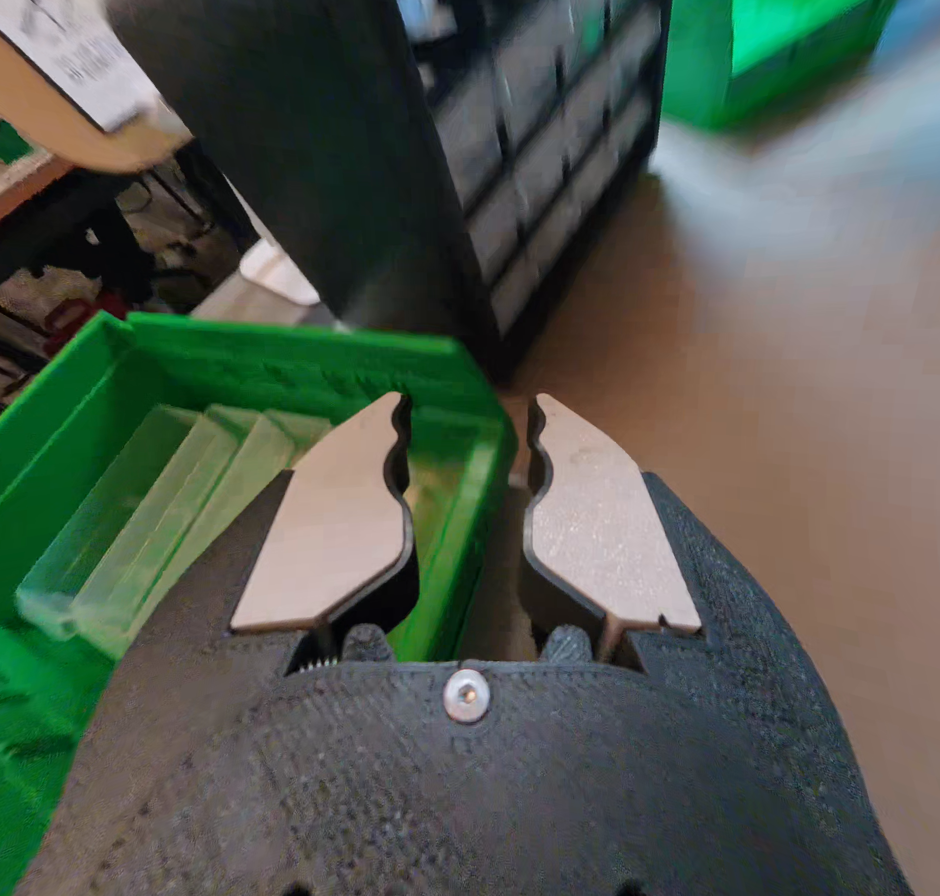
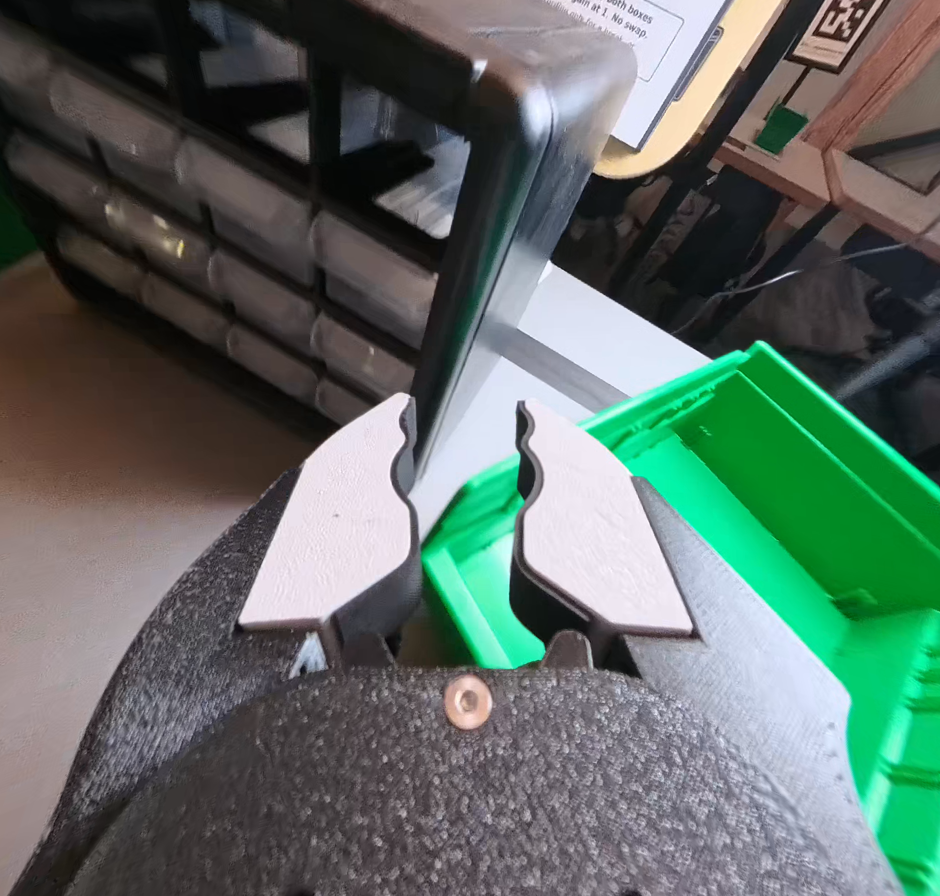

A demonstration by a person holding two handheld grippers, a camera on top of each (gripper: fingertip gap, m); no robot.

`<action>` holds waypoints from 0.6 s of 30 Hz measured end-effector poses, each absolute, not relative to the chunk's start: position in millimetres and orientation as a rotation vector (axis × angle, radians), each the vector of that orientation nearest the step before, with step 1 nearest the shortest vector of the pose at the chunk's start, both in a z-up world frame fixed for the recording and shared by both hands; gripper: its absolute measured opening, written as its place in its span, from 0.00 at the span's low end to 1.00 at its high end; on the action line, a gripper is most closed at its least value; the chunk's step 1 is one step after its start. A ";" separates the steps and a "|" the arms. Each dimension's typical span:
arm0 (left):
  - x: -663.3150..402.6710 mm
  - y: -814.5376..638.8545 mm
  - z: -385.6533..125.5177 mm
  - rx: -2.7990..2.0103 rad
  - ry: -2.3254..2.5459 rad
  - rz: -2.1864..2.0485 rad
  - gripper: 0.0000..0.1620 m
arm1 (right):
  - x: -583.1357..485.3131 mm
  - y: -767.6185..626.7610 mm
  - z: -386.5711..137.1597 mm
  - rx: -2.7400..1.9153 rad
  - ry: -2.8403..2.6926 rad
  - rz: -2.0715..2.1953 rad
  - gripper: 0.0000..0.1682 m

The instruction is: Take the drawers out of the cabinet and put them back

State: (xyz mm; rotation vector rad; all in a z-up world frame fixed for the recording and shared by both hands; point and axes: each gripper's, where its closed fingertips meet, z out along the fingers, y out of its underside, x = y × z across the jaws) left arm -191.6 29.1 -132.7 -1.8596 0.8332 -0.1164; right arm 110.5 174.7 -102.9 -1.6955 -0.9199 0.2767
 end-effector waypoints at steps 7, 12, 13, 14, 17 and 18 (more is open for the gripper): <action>-157.6 96.2 -94.8 -1.801 0.563 -0.148 0.25 | 81.4 200.3 -101.4 -1.693 -0.840 0.274 0.14; -156.0 114.7 -98.0 -1.786 0.574 -0.146 0.16 | 75.7 190.8 -101.2 -1.642 -0.902 0.228 0.14; -160.0 116.1 -97.9 -1.780 0.576 -0.134 0.18 | 72.3 186.2 -101.1 -1.632 -0.930 0.237 0.14; -162.4 116.3 -97.8 -1.776 0.573 -0.154 0.18 | 69.5 182.6 -101.1 -1.626 -0.953 0.240 0.14; -163.6 115.8 -96.0 -1.769 0.516 -0.288 0.18 | 68.1 181.0 -101.3 -1.632 -0.973 0.237 0.14; -164.3 116.4 -95.6 -1.765 0.497 -0.300 0.16 | 68.1 180.7 -101.2 -1.634 -0.969 0.251 0.14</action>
